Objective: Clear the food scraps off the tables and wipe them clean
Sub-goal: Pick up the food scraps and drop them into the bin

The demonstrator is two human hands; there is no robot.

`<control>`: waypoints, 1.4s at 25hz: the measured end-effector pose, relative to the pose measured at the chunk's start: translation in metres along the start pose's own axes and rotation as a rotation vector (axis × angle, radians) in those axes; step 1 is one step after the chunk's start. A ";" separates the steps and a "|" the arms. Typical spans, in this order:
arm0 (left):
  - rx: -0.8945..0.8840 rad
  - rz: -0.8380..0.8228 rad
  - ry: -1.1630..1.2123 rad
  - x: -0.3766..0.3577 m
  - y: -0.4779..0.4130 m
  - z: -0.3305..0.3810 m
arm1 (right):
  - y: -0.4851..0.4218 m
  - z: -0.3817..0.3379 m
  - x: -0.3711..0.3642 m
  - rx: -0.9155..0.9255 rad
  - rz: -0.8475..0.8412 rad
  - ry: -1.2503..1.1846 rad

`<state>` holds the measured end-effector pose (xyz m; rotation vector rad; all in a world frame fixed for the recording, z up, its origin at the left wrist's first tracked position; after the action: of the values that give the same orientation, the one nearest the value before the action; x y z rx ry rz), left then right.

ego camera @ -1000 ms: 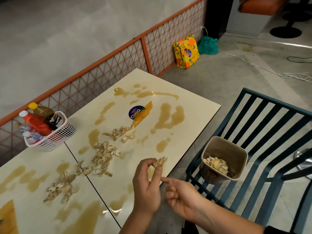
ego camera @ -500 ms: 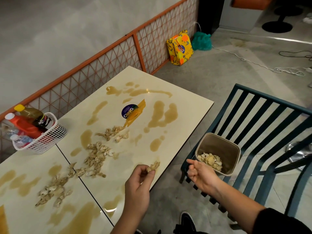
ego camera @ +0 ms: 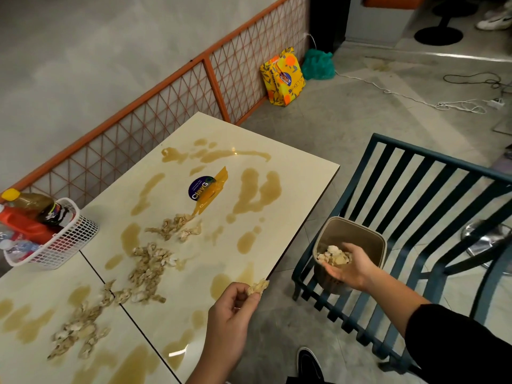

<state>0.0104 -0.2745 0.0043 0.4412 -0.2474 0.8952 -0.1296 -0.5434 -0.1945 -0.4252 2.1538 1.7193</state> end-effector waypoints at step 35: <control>0.215 -0.019 -0.228 0.048 -0.039 -0.068 | -0.009 0.011 -0.011 0.294 0.227 0.856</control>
<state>0.0716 -0.2306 -0.0474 0.7459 -0.3560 0.8566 -0.1154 -0.5342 -0.1994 -1.0023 3.0943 1.4183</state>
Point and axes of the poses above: each hand's wrist, its own y-axis away from the middle knuckle, its own x-axis out of the back of the hand, z = x × y, the point moved 9 cm from there along -y, towards the middle knuckle, and after that the axes turned 6 degrees about -y, right-handed, at the moved point
